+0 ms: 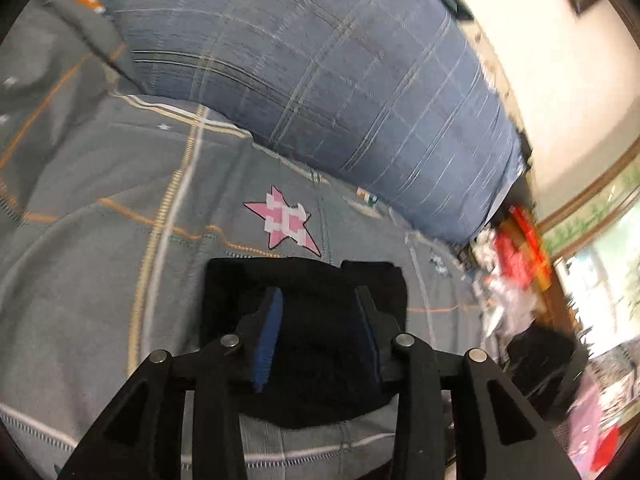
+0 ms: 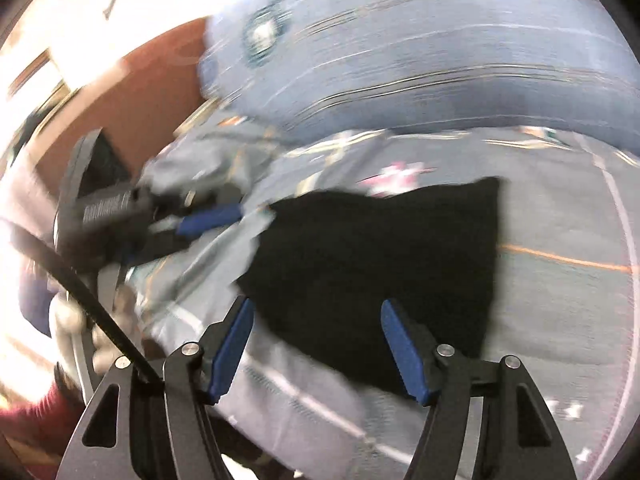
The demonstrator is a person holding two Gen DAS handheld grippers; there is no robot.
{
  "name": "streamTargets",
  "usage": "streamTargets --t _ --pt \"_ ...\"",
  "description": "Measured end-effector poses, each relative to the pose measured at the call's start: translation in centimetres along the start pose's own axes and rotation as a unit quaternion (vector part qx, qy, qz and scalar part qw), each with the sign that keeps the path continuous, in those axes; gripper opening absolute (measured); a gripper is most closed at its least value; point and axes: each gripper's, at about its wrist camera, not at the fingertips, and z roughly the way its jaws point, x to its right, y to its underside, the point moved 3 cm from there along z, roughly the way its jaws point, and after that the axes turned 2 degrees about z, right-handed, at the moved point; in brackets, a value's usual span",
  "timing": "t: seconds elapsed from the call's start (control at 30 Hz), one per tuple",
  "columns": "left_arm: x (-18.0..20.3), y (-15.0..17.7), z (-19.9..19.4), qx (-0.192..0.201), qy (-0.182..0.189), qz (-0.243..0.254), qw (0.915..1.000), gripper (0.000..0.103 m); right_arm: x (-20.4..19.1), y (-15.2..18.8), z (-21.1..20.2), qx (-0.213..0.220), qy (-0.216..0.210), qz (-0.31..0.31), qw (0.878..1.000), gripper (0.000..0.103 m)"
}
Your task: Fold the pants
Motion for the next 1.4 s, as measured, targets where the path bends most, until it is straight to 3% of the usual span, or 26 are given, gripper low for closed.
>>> streamTargets --t 0.1,0.17,0.3,0.43,0.53,0.77,0.9,1.03,1.17,1.3,1.4 --pt "-1.2 0.1 2.8 -0.027 -0.039 -0.015 0.9988 0.036 2.1 -2.1 -0.3 0.022 -0.001 0.042 0.999 0.071" --pt "-2.6 0.7 3.7 -0.036 -0.046 -0.040 0.9975 0.036 2.8 -3.4 0.3 0.028 -0.012 0.060 0.998 0.071" --pt "-4.5 1.4 3.8 -0.029 -0.028 -0.071 0.9967 0.036 4.4 -6.2 3.6 0.008 -0.056 0.108 0.993 0.073" --pt "-4.9 1.5 3.9 -0.026 -0.012 -0.075 0.9968 0.036 7.7 -7.7 7.5 -0.019 -0.061 0.164 0.984 0.071" --pt "-4.9 1.6 4.2 -0.021 -0.010 -0.072 0.9972 0.036 9.4 -7.8 8.6 -0.014 -0.068 0.194 0.979 0.068" --pt "-4.9 1.3 3.3 -0.022 -0.015 -0.085 0.9960 0.036 8.7 -8.3 8.5 -0.014 -0.042 0.169 0.985 0.068" --pt "-4.1 1.5 1.1 -0.010 -0.024 -0.080 0.9965 0.037 7.1 -8.4 4.7 0.033 -0.032 0.141 0.989 0.070" --pt "-3.0 2.5 -0.1 0.003 -0.041 -0.061 0.9973 0.040 6.3 -6.1 1.7 0.051 -0.035 0.134 0.989 0.070" --pt "-1.3 4.0 -0.9 0.013 -0.073 -0.022 0.9970 0.043 5.7 -1.9 -1.2 0.067 0.008 0.113 0.991 0.070" --pt "0.8 5.7 -1.6 0.025 -0.132 0.041 0.9901 0.046 4.7 1.2 -4.4 0.110 0.113 0.061 0.986 0.071" --pt "1.9 6.9 -1.9 0.032 -0.173 0.076 0.9815 0.051 3.2 2.6 -6.6 0.167 0.205 0.012 0.964 0.095"
